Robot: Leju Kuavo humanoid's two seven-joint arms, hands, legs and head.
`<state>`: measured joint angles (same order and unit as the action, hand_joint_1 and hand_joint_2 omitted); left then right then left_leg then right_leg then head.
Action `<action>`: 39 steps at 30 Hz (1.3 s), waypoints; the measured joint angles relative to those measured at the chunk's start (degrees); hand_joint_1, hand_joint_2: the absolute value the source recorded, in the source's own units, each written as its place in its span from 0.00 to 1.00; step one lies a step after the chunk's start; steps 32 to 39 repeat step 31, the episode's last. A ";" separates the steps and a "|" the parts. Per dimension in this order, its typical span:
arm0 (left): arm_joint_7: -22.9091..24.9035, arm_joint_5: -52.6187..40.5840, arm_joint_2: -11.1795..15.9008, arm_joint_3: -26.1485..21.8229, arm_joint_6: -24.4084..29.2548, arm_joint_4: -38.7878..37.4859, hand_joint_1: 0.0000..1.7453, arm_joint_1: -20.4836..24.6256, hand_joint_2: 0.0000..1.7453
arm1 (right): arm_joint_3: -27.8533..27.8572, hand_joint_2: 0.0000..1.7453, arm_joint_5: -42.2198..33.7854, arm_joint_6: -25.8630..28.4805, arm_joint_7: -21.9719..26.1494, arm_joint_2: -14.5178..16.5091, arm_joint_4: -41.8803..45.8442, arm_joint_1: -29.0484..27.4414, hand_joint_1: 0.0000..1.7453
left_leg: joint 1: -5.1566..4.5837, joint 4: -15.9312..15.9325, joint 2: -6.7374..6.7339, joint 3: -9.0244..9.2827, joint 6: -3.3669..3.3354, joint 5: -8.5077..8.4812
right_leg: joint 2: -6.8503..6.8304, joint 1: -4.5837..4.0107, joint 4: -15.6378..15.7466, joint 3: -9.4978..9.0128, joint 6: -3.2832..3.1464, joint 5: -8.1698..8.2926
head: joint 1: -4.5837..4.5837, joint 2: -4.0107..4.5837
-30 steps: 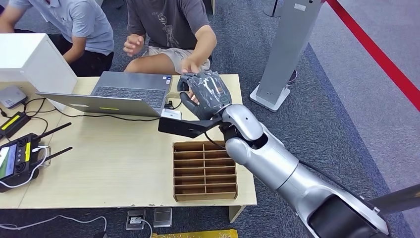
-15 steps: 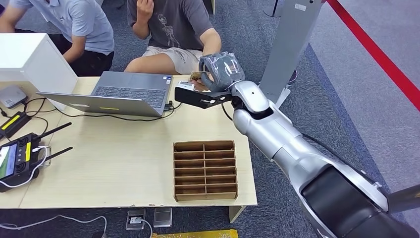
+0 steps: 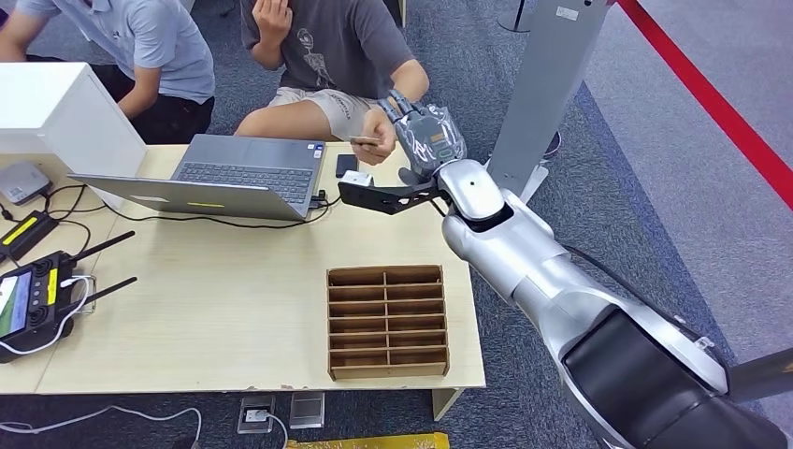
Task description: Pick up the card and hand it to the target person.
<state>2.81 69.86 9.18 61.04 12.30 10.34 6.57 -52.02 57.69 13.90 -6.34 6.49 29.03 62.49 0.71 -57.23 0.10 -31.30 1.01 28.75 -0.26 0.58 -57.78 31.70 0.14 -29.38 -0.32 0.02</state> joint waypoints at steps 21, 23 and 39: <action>-0.60 0.22 0.17 0.71 -0.87 0.00 0.00 -0.01 1.00 | -1.45 1.00 2.65 2.08 0.99 0.14 -3.47 0.44 0.00 | 0.00 -0.01 -0.01 0.02 0.00 0.00 | 0.00 0.00 0.00 0.00 0.00 0.00 | 0.01 0.00; -0.50 0.41 0.22 0.71 -0.76 0.00 0.00 -0.01 1.00 | -1.14 1.00 1.98 2.82 1.57 -0.13 -3.53 0.49 0.00 | 0.00 -0.01 -0.01 0.03 0.00 0.00 | 0.00 0.00 0.00 0.00 0.00 0.00 | 0.01 0.00; -0.16 1.29 0.26 0.70 -0.02 0.00 0.00 -0.06 1.00 | 1.71 1.00 -3.99 7.15 4.82 -2.30 -2.12 0.21 0.00 | 0.00 -0.02 -0.01 0.05 0.00 0.00 | 0.01 0.00 0.01 0.00 0.00 0.00 | 0.00 0.00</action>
